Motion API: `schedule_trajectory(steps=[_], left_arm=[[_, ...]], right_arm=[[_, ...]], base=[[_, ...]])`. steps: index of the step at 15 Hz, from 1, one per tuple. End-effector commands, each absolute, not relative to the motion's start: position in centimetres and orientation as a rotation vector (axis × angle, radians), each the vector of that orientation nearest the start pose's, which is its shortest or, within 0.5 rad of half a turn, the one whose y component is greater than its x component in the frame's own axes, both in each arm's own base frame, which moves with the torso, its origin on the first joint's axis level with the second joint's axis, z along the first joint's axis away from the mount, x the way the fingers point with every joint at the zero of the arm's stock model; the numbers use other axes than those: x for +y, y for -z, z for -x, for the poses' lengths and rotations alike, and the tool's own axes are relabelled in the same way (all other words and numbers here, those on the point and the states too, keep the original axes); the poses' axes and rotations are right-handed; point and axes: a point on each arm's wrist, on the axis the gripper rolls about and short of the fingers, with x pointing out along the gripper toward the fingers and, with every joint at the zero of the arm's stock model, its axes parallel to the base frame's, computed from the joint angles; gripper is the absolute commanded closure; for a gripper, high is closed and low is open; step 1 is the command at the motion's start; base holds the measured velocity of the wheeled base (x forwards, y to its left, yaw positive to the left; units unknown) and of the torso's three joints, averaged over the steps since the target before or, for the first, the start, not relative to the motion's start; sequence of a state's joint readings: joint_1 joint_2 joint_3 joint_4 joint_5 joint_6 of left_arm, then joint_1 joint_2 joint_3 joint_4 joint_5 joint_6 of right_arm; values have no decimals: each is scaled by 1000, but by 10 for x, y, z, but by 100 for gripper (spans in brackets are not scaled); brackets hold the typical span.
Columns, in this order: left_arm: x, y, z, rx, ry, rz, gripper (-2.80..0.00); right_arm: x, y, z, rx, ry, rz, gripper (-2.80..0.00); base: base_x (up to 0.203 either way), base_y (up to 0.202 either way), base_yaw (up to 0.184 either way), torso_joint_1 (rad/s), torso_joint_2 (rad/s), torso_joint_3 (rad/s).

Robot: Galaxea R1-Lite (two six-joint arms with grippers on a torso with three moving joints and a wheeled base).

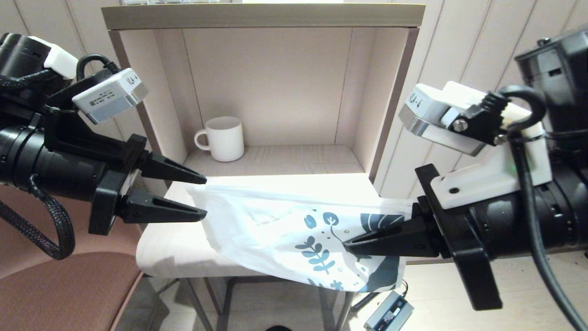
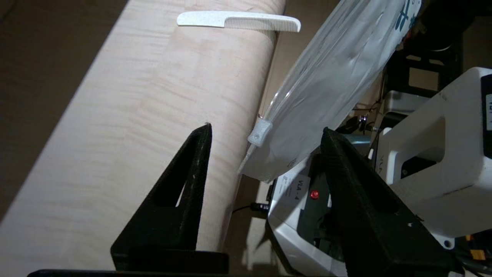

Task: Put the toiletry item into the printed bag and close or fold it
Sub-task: Open the storage bag, then hand it to the other hand

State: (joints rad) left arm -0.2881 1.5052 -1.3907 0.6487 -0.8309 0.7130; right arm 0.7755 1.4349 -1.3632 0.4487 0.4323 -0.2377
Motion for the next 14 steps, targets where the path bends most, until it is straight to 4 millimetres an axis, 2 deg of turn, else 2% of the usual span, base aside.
schedule_trajectory(steps=[1,5,14], left_arm=[[-80,-283,-214,375,1279,-383,-280],[-77,-259,-213,393,1282,-361,-280],[-78,-264,-221,341,1316,-329,-280]], right_arm=[[166,-309,-155,406,-1247,301,0],[166,-313,-153,391,-1252,299,0],[168,-311,-154,400,-1282,290,0]], base=[[0,0,0,0,0,0],[0,0,0,0,0,0],[0,0,0,0,0,0]])
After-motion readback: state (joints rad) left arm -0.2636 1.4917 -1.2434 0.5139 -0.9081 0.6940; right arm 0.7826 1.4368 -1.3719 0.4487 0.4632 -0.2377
